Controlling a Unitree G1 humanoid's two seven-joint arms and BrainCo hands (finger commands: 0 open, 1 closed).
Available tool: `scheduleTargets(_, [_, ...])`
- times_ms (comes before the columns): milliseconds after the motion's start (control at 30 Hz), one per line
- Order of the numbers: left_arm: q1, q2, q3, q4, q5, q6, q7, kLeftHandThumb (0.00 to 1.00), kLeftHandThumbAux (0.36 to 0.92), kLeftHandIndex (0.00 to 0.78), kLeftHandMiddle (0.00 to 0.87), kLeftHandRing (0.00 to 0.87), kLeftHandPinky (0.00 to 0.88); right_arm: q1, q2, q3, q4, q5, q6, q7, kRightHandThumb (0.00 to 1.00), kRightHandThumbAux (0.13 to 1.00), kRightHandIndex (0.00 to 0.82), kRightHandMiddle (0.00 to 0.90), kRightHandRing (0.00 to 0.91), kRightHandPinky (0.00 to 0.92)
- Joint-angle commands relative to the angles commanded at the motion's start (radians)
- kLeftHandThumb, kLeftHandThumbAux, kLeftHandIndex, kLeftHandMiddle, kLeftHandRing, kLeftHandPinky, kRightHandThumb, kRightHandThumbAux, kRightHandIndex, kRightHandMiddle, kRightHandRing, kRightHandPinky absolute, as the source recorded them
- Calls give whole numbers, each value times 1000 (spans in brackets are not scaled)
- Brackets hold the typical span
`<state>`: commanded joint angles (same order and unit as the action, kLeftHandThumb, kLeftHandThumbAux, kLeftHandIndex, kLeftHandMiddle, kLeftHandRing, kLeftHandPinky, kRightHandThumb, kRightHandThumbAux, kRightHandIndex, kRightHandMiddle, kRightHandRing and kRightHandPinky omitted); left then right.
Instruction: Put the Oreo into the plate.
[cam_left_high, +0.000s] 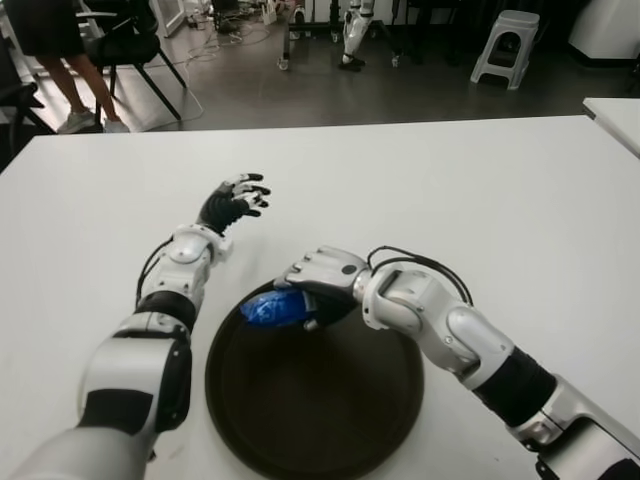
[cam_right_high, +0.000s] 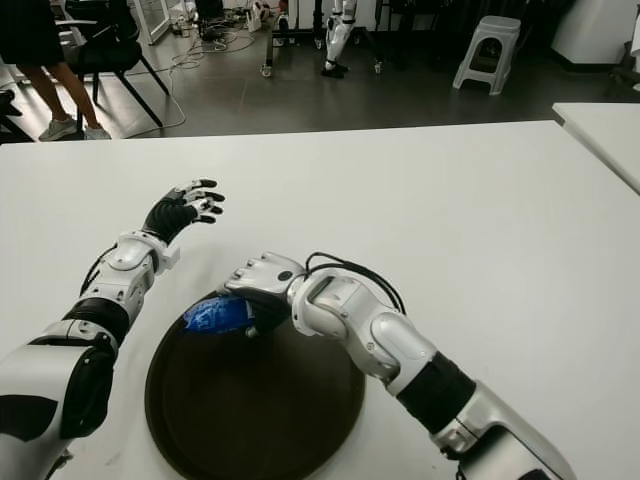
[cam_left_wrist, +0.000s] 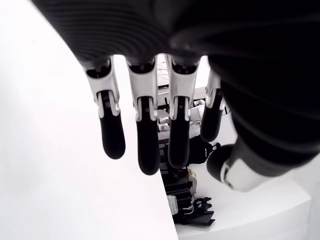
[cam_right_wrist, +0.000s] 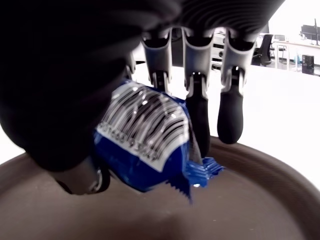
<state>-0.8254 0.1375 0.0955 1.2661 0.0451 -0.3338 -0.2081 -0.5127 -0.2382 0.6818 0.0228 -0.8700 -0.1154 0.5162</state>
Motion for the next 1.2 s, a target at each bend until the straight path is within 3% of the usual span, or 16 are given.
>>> scheduleTargets(533, [1, -3, -1, -4, 0, -2, 0, 102, 674, 225, 336, 345, 333, -2, -5, 19, 2, -73, 32, 5, 680, 733, 430, 701, 726, 750])
scheduleTargets(667, [1, -4, -3, -5, 2, -2, 0, 90, 668, 230, 336, 339, 324, 6, -11, 14, 2, -62, 15, -11, 683, 732, 431, 717, 740, 758])
scheduleTargets(833, [0, -5, -8, -8, 5, 0, -4, 74, 645, 234, 337, 340, 322, 9, -27, 3, 23, -18, -61, -59, 687, 730, 430, 722, 745, 765])
scheduleTargets(967, [0, -5, -9, -10, 5, 1, -4, 68, 631, 233, 336, 342, 333, 9, -41, 1, 39, -8, -104, -83, 689, 730, 427, 691, 714, 724])
scheduleTargets(1100, [0, -6, -9, -11, 5, 2, 0, 78, 627, 226, 337, 350, 348, 5, -56, -2, 48, -4, -120, -67, 674, 739, 413, 449, 461, 467])
scheduleTargets(1133, [0, -7, -9, -11, 5, 2, 1, 78, 623, 224, 336, 351, 348, 4, -57, -4, 50, 0, -121, -61, 435, 759, 311, 340, 346, 339])
scheduleTargets(1167, [0, -7, -9, -11, 5, 2, 1, 78, 621, 223, 336, 351, 349, 3, -57, -5, 51, 5, -120, -52, 348, 767, 274, 301, 305, 293])
scheduleTargets(1200, [0, -7, -9, -11, 6, 2, 1, 74, 618, 222, 334, 350, 346, 3, -56, -6, 52, 8, -118, -47, 222, 768, 192, 212, 208, 190])
